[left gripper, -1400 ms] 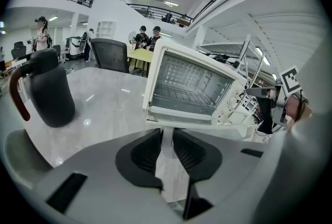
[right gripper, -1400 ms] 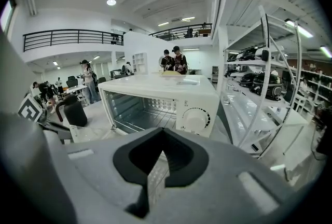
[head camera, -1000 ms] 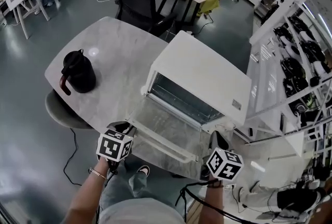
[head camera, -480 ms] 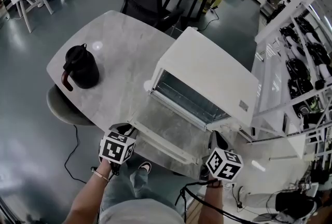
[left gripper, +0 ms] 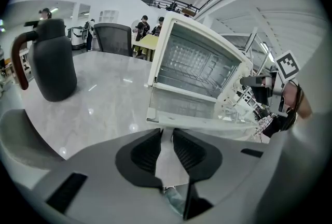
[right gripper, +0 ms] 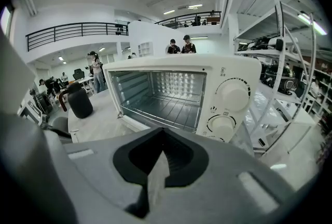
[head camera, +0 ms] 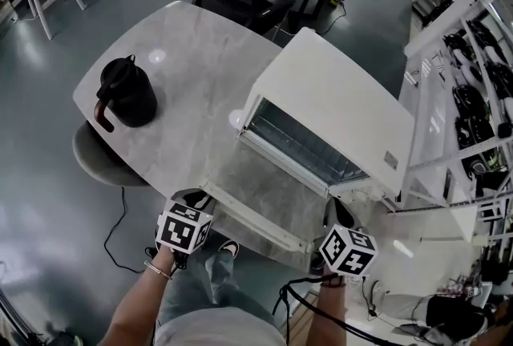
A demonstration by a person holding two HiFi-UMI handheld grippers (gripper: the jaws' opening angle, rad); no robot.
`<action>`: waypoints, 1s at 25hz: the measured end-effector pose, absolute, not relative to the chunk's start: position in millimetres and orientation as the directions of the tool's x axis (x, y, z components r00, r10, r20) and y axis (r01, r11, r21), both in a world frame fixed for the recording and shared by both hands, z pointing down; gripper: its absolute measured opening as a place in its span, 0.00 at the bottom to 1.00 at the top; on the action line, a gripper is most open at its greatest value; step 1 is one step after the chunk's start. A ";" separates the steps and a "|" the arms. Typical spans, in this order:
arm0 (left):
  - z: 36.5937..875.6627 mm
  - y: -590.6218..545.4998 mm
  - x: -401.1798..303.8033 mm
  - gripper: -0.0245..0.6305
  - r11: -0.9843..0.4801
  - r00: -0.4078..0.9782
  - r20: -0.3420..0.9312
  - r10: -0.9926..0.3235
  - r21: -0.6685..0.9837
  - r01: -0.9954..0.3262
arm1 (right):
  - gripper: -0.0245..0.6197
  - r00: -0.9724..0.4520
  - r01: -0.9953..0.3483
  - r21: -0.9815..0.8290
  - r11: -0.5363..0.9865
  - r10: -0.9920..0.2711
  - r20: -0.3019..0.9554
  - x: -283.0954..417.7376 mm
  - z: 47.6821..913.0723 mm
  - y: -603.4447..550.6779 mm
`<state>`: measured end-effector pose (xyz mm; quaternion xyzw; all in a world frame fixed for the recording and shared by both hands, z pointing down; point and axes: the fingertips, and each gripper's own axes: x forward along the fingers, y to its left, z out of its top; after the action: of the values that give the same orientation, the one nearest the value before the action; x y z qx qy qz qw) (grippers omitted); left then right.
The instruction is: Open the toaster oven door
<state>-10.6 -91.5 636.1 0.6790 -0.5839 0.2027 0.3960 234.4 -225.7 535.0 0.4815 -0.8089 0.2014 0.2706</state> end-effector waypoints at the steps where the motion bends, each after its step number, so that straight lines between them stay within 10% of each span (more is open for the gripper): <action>1: 638.0 -90.8 -10.6 0.15 -0.004 0.236 0.740 -0.629 0.300 -0.954 | 0.05 -0.389 -0.888 -0.066 0.455 -0.668 0.635 233.5 536.9 -225.5; 25: 681.2 -80.3 -8.6 0.15 -0.022 0.266 0.780 -0.566 0.309 -0.951 | 0.05 -0.349 -0.907 -0.071 0.415 -0.647 0.678 227.2 569.2 -212.0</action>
<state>-8.6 -80.3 681.2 0.6769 -0.5604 0.2299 0.4182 227.2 -212.0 569.2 0.4917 -0.7900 0.2248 0.2893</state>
